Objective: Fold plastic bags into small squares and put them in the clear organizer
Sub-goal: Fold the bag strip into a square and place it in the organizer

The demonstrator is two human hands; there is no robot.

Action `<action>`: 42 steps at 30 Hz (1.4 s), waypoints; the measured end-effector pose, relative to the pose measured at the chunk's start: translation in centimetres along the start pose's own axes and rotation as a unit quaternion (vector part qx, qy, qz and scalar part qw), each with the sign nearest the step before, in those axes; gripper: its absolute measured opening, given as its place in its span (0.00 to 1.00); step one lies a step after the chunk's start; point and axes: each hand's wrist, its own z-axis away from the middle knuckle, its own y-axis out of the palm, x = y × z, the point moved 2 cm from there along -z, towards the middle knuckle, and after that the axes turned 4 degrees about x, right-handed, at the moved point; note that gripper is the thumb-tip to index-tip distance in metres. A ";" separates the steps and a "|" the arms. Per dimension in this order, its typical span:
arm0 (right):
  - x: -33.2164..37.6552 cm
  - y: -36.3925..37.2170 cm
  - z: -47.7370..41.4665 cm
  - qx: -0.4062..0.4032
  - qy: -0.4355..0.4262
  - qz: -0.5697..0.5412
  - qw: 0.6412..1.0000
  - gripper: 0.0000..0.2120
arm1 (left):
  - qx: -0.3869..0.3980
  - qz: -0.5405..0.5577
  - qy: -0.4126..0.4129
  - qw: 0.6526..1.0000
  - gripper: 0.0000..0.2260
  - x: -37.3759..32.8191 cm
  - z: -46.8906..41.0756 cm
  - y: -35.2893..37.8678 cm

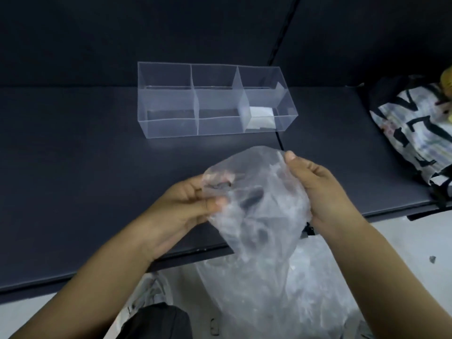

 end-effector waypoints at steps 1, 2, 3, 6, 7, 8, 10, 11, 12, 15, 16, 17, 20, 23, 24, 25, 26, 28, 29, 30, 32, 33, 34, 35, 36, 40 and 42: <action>-0.6 -0.2 -0.9 -0.018 0.004 0.030 0.999 0.20 | -0.057 0.017 0.001 0.998 0.17 0.0 -0.2 -1.2; -1.1 -0.5 -1.7 -0.034 0.008 0.065 0.997 0.19 | -0.110 0.027 0.003 0.994 0.16 0.1 -0.2 -2.5; -1.8 -0.9 -2.5 -0.055 0.013 0.115 0.992 0.19 | -0.157 0.024 0.002 0.987 0.16 0.2 -0.2 -3.7; -3.7 -2.4 -3.9 -0.129 0.016 0.303 0.944 0.15 | -0.293 -0.112 -0.021 0.949 0.16 0.9 -0.2 -6.7; -4.0 -2.7 -3.9 -0.142 0.007 0.337 0.931 0.16 | -0.335 -0.187 -0.019 0.923 0.16 0.9 0.1 -7.3; -4.2 -2.9 -3.6 -0.133 -0.015 0.347 0.928 0.19 | -0.356 -0.263 -0.002 0.897 0.18 0.9 0.3 -7.4; -3.9 -2.8 -2.4 -0.060 -0.070 0.347 0.933 0.25 | -0.314 -0.406 0.069 0.856 0.28 0.6 0.8 -6.7; -3.7 -2.6 -1.6 -0.007 -0.088 0.353 0.931 0.29 | -0.260 -0.465 0.102 0.840 0.32 0.3 0.8 -5.9; -3.7 -2.3 -1.0 0.038 -0.093 0.370 0.923 0.32 | -0.203 -0.513 0.127 0.824 0.35 0.1 0.6 -5.0; -5.1 -1.7 -0.6 0.058 -0.049 0.438 0.896 0.39 | -0.085 -0.627 0.122 0.765 0.42 0.3 -1.1 -2.8; -5.5 -1.4 -0.8 0.030 -0.036 0.444 0.895 0.34 | -0.069 -0.661 0.107 0.740 0.42 0.4 -1.8 -2.4; -5.8 -1.3 -1.0 -0.003 -0.033 0.436 0.899 0.23 | -0.064 -0.683 0.098 0.721 0.38 0.5 -2.5 -2.2; -5.5 -1.2 -1.2 -0.046 -0.047 0.296 0.953 0.15 | -0.113 -0.642 0.125 0.748 0.11 0.5 -3.3 -2.8; -4.3 -1.5 -0.8 -0.022 -0.062 0.119 0.991 0.19 | -0.168 -0.444 0.073 0.877 0.04 -0.2 -2.6 -5.0; -4.0 -1.7 -0.6 -0.026 -0.059 0.076 0.995 0.20 | -0.171 -0.378 0.057 0.908 0.04 -0.4 -2.3 -5.7; -3.8 -1.9 -0.6 -0.033 -0.051 0.035 0.998 0.24 | -0.176 -0.319 0.047 0.930 0.05 -0.6 -2.0 -6.2; -3.5 -2.1 -0.5 -0.038 -0.040 -0.002 0.998 0.29 | -0.181 -0.265 0.037 0.946 0.06 -0.9 -1.6 -6.7; -3.2 -2.7 -0.3 -0.042 -0.023 -0.042 0.998 0.35 | -0.186 -0.180 0.019 0.966 0.10 -1.4 -1.1 -7.5; -3.0 -2.9 -0.3 -0.038 -0.020 -0.049 0.998 0.35 | -0.191 -0.162 0.012 0.968 0.10 -1.5 -0.9 -8.0; -2.8 -3.1 -0.3 -0.037 -0.019 -0.050 0.998 0.34 | -0.198 -0.155 0.003 0.968 0.10 -1.6 -0.7 -8.3; -2.7 -3.6 -0.5 -0.040 -0.026 -0.051 0.998 0.22 | -0.233 -0.172 -0.008 0.957 0.07 -1.6 -0.4 -9.1; -2.7 -3.8 -0.7 -0.036 -0.033 -0.055 0.997 0.13 | -0.260 -0.200 -0.005 0.945 0.06 -1.7 -0.1 -9.5; -2.7 -3.9 -0.8 -0.035 -0.041 -0.055 0.997 0.07 | -0.286 -0.232 -0.005 0.930 0.06 -1.9 0.2 -10.1; -2.6 -4.1 -1.0 -0.036 -0.046 -0.049 0.997 0.03 | -0.296 -0.265 -0.017 0.917 0.06 -2.1 0.7 -10.7; -2.7 -4.1 -1.1 -0.036 -0.050 -0.038 0.997 0.02 | -0.281 -0.307 -0.048 0.908 0.08 -2.2 1.3 -11.4; -3.1 -4.2 -1.3 -0.015 0.000 0.080 0.997 0.20 | -0.134 -0.435 -0.152 0.877 0.27 -3.5 2.5 -11.1; -3.8 -4.0 -1.5 0.014 0.066 0.152 0.986 0.24 | -0.126 -0.441 -0.127 0.879 0.32 -4.4 0.5 -9.4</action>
